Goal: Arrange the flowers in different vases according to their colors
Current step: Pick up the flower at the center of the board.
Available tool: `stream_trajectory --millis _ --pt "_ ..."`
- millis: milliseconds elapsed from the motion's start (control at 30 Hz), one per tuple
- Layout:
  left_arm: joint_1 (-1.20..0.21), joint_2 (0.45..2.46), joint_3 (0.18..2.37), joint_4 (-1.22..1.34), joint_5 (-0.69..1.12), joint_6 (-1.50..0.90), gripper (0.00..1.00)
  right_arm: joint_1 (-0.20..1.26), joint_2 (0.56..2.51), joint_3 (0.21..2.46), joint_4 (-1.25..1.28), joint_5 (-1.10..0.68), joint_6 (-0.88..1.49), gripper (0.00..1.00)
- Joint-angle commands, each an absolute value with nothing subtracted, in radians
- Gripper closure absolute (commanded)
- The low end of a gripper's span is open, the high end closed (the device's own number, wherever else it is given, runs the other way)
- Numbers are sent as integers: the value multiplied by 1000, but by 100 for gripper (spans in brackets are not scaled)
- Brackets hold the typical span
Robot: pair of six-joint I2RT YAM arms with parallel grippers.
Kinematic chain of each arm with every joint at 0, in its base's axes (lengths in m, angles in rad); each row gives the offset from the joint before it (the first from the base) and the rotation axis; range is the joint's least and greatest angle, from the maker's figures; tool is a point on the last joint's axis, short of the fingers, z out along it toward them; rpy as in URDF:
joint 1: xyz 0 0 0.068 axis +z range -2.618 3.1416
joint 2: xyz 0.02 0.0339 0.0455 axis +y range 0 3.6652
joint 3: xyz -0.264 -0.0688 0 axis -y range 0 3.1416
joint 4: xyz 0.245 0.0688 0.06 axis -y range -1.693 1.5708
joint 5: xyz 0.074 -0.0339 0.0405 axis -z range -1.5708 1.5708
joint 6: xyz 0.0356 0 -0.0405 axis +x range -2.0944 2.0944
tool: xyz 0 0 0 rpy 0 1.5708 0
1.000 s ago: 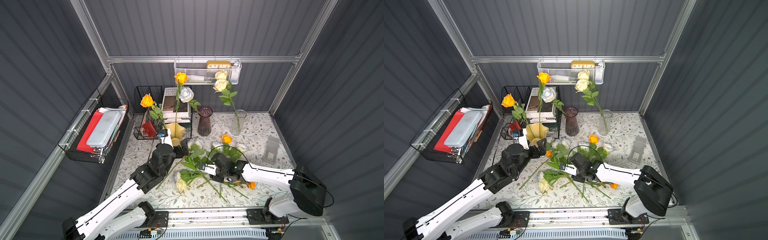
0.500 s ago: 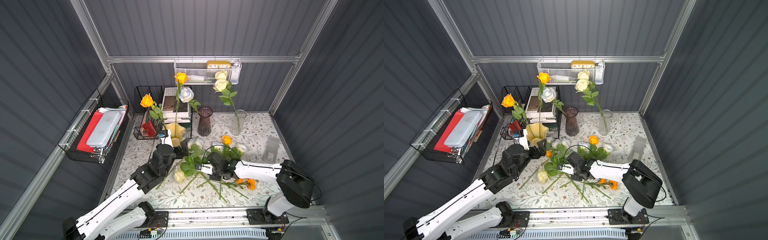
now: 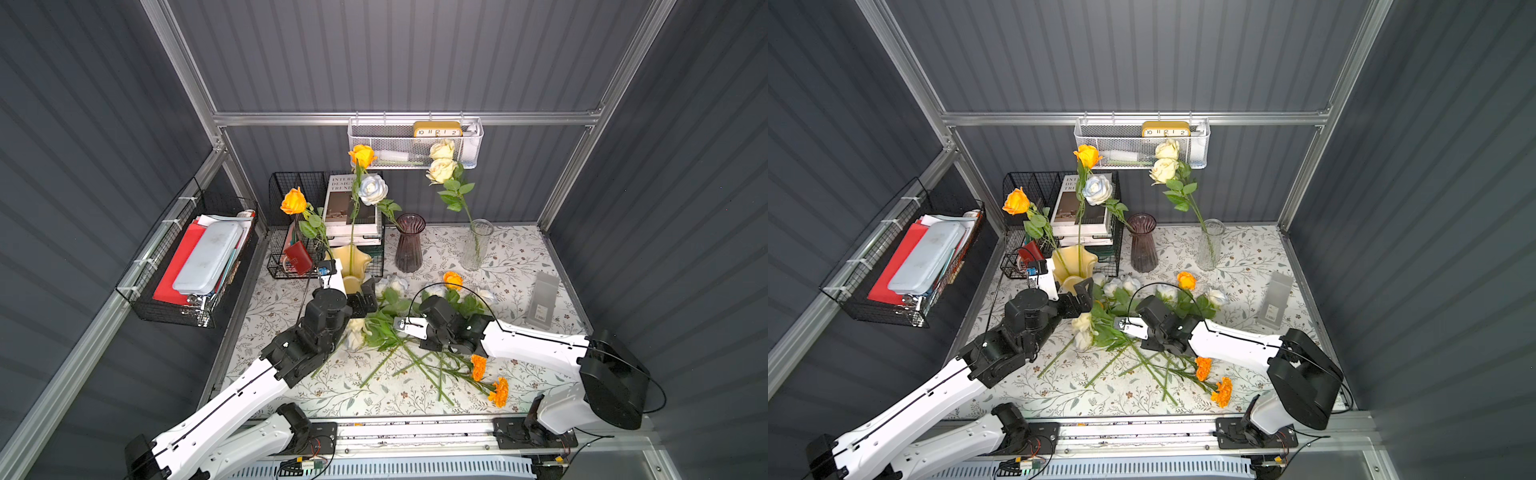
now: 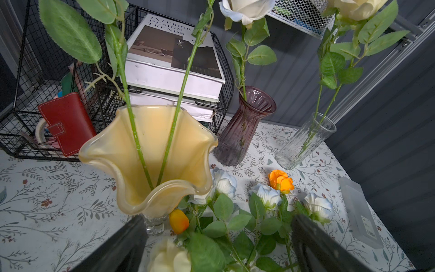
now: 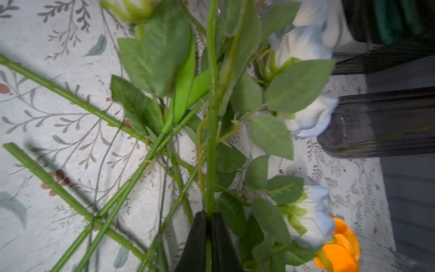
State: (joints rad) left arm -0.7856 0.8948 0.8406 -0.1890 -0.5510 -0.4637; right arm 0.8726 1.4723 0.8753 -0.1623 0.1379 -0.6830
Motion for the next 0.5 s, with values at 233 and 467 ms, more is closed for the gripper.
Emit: stream_trajectory --millis 233,467 --pt "-786 907 832 -184 -549 -476 1 785 1414 857 118 304 -772 100" --pt "-786 922 835 -180 -540 -478 1 700 1258 875 155 212 -698 100"
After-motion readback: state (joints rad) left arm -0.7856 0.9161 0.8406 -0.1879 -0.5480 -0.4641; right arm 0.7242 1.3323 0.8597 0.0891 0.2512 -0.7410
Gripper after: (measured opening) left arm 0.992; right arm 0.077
